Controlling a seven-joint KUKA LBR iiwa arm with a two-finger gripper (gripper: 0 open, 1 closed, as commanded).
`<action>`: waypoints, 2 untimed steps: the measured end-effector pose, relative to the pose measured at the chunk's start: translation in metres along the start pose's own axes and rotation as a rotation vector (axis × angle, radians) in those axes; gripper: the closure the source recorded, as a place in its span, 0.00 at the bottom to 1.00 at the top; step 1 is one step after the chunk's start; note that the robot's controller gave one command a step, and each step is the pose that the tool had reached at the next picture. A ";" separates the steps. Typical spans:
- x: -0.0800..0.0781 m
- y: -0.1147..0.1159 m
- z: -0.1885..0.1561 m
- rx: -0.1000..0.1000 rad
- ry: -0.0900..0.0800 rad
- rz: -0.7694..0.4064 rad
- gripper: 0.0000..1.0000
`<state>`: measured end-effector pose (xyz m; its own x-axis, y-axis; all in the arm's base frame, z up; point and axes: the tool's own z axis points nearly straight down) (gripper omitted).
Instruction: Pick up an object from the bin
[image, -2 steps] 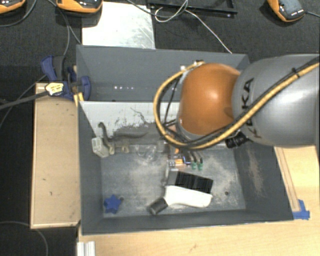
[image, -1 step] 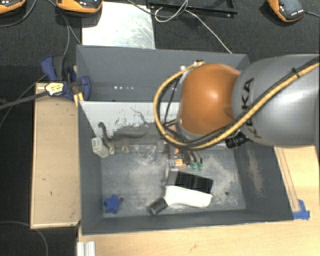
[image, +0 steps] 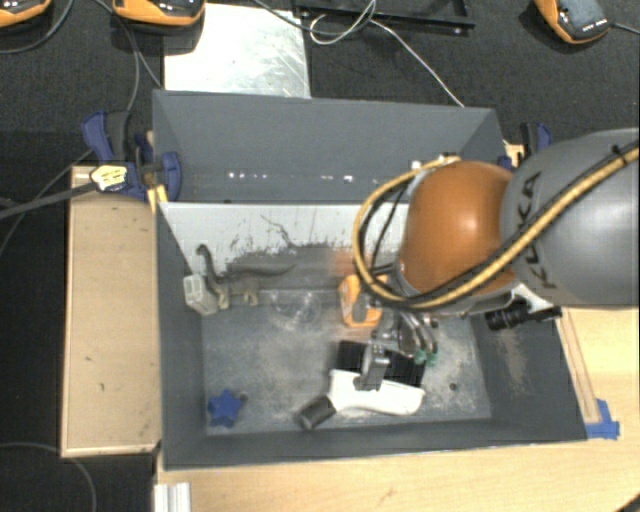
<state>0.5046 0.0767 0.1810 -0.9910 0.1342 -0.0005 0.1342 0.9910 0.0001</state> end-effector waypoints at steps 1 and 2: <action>0.006 0.017 0.027 -0.002 -0.001 -0.086 0.00; -0.014 -0.040 0.059 0.003 0.001 -0.258 0.00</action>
Offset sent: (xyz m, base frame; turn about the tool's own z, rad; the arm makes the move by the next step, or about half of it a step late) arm 0.0077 -0.0384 -0.0581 -0.2626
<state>0.5126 0.0350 0.1219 -0.9924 -0.1234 0.0012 -0.1234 0.9924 -0.0024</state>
